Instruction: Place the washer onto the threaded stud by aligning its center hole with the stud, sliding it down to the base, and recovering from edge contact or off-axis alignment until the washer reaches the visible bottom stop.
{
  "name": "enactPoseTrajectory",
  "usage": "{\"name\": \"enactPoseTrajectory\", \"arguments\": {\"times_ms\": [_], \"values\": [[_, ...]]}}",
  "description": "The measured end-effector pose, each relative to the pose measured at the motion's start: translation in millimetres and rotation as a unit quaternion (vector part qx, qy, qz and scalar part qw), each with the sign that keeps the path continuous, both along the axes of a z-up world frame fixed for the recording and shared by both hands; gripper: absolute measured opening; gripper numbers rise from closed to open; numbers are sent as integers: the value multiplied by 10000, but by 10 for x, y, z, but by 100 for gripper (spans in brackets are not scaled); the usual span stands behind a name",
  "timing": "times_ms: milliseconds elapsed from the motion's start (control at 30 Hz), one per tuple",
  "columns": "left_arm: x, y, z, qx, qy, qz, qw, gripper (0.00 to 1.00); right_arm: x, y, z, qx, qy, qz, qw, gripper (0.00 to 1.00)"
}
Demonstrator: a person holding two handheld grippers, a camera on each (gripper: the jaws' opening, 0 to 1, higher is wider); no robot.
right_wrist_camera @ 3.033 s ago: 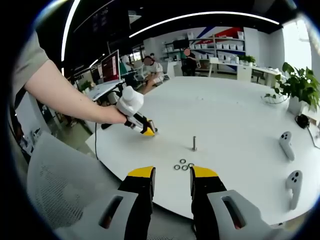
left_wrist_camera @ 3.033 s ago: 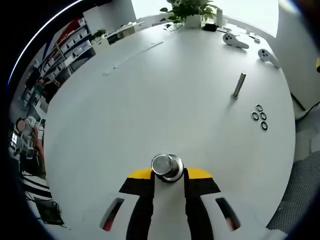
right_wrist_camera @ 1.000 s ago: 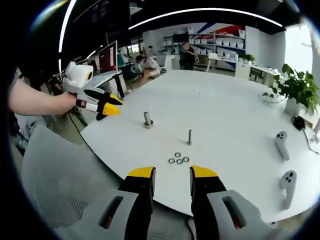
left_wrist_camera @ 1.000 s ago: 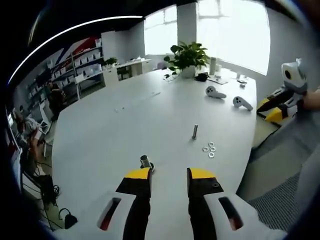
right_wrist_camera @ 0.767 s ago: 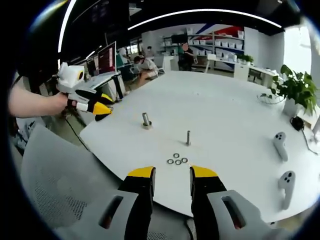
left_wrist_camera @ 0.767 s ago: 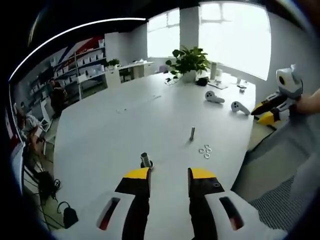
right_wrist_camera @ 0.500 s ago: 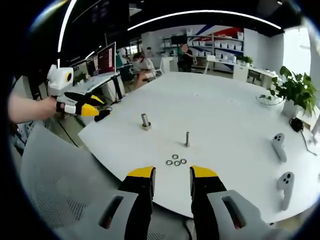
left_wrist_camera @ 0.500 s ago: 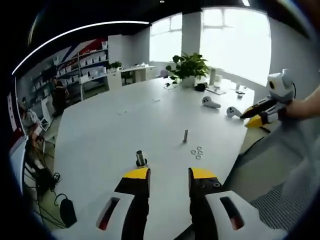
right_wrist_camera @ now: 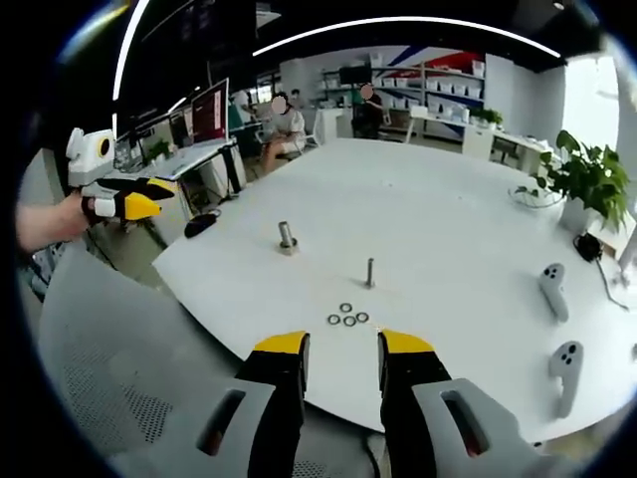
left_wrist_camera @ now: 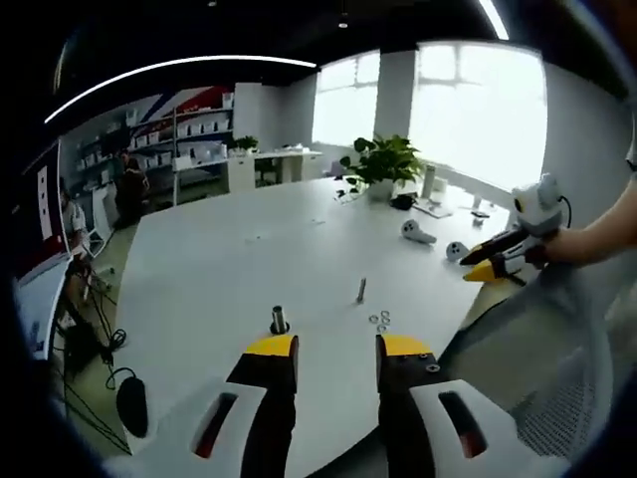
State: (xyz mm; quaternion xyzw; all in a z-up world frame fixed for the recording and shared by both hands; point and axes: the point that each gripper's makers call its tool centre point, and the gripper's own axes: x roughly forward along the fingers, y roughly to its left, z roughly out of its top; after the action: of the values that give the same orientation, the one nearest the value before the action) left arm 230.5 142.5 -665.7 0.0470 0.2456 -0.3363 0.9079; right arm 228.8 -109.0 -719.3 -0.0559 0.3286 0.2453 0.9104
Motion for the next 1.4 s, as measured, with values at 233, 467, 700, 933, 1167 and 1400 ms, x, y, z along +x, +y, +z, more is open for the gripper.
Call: {"name": "enactPoseTrajectory", "arguments": {"times_ms": [233,467,700,933,1167,1400], "values": [[-118,18,-12,-96,36,60,9999,30,-2,-2,-5,-22,12,4,10000,30],[-159,-39,1,13,-185,-32,9998,31,2,-33,-10,-37,11,-70,10000,30],[-158,-55,-12,22,-248,-111,9996,30,6,-50,-21,-111,17,-90,9999,30],[-186,-71,-25,-35,-198,-175,9996,30,8,-82,-44,-235,44,-145,9996,30],[-183,-83,14,-302,-175,-195,9992,30,16,-139,-69,-363,79,-233,9990,30],[-185,-82,36,-426,-171,-174,9988,30,5,-149,-95,-402,144,-251,9988,30]]}}
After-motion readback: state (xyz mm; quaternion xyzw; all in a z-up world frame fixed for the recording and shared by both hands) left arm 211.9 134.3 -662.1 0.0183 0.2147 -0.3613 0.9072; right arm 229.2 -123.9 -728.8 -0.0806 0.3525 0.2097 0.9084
